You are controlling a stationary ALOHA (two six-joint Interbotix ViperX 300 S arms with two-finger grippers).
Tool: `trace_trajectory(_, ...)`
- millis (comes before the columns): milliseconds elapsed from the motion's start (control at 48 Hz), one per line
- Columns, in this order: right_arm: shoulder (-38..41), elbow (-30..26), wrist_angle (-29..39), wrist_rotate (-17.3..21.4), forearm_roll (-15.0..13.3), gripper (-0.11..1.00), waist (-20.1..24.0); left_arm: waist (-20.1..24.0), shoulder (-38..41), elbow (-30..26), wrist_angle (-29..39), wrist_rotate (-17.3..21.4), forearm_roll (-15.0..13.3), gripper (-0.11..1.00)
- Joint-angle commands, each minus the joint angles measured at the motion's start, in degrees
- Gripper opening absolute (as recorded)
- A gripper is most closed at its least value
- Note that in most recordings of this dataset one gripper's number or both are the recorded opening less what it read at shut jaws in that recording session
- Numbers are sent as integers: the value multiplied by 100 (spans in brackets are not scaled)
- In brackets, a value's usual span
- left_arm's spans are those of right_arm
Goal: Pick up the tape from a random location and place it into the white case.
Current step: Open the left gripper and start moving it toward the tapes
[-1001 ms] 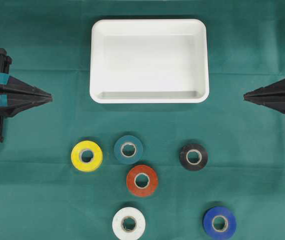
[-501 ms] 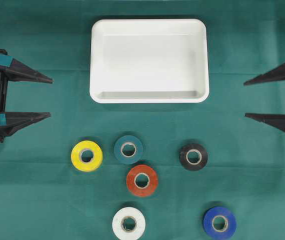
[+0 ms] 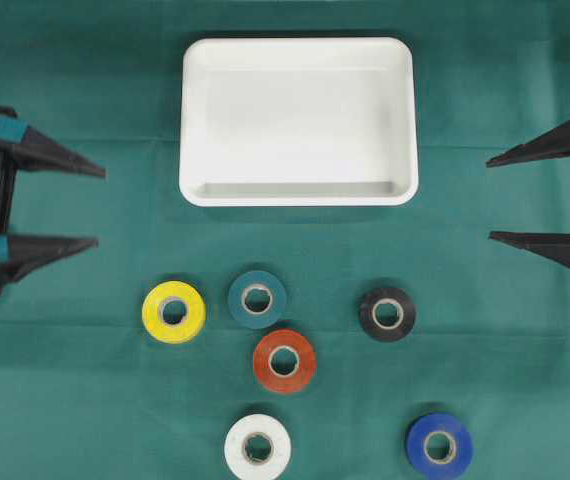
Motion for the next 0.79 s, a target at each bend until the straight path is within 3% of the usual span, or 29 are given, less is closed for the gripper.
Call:
trace_trajectory(0, 35, -158, -18, 0, 0, 90, -9, -246, 44, -149, 35, 9, 0, 98)
trace_trajectory(146, 35, -167, -18, 0, 0, 90, -9, -448, 44, -149, 132, 0, 0, 98)
trace_trajectory(501, 132, -202, -18, 0, 0, 90, -9, -439, 79, -167, 70, 0, 0, 98)
trace_trajectory(772, 176, -229, -18, -9, -9, 90, -9, -439, 984, -563, -352, 18, 0, 98)
